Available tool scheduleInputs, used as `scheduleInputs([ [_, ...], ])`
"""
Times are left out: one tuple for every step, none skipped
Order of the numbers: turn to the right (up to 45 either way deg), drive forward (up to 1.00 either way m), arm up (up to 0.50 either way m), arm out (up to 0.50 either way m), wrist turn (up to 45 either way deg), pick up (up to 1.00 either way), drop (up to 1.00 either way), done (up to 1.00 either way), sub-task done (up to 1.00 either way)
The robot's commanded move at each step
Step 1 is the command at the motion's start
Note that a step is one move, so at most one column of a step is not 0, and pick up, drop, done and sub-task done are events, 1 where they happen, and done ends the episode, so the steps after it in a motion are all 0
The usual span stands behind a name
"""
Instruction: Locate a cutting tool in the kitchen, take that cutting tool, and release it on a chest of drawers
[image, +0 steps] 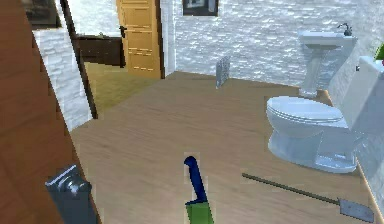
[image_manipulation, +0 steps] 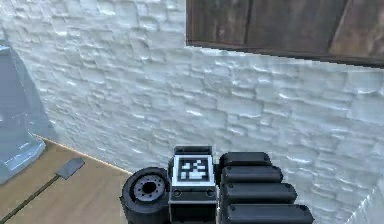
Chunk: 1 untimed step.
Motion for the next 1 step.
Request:
scheduleInputs([
  [0.0,0.1,0.0,0.0,0.0,0.0,0.0,0.0,0.0],
])
